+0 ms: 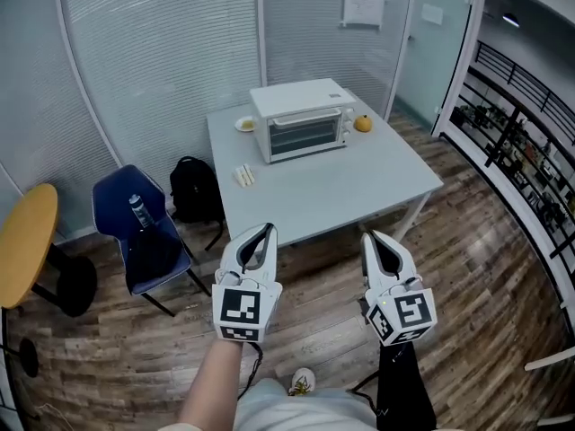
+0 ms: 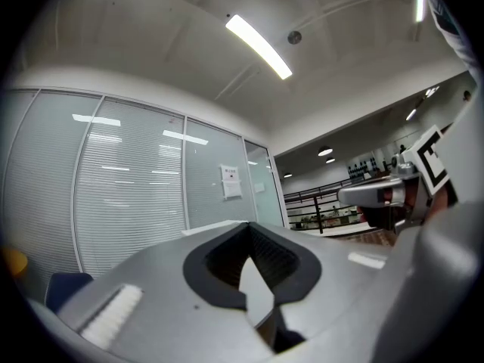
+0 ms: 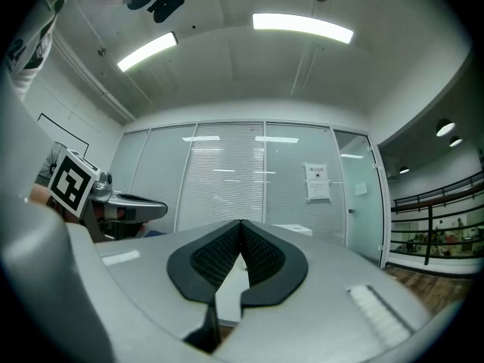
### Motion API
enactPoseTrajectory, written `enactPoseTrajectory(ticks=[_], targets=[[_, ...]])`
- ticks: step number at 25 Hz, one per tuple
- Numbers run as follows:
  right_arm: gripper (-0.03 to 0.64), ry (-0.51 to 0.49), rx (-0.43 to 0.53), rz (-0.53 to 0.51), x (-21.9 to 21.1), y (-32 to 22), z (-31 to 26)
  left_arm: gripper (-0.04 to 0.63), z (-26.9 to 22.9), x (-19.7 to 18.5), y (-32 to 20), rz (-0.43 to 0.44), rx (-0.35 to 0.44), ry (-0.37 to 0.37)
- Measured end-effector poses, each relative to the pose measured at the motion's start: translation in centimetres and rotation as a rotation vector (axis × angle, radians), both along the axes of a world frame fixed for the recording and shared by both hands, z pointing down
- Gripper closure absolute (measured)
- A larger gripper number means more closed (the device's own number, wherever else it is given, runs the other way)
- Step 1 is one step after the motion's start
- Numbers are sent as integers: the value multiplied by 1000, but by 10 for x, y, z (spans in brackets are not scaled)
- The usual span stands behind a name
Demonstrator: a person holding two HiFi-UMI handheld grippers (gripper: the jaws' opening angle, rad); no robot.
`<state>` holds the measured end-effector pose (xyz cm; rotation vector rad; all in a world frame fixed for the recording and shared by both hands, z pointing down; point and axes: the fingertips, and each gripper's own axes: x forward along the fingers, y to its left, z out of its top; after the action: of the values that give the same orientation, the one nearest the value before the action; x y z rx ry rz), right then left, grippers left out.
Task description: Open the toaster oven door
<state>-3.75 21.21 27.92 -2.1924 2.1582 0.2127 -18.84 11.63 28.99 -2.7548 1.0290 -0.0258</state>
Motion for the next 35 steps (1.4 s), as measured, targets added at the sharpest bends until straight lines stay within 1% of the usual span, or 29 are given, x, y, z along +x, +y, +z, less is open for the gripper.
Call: enactPoseTrajectory(ticks=[5, 9, 18, 22, 26, 29, 35], targets=[[615, -10, 7, -2, 20, -12, 2, 540, 0, 20, -14, -3, 5, -9], [615, -10, 9, 6, 33, -22, 4, 540, -5, 35, -25, 6, 15, 1], [615, -6, 20, 6, 69, -73, 2, 540, -5, 77, -83, 22, 15, 16], [615, -11, 27, -12, 86, -107, -2, 540, -4, 99, -117, 30, 6, 28], [615, -13, 31, -2, 107, -147, -3, 540, -4, 123, -155, 39, 8, 30], [615, -2, 25, -9, 120, -184, -5, 540, -2, 141, -192, 35, 10, 18], [615, 13, 26, 5, 150, -257, -20, 540, -7, 174, -264, 46, 3, 23]])
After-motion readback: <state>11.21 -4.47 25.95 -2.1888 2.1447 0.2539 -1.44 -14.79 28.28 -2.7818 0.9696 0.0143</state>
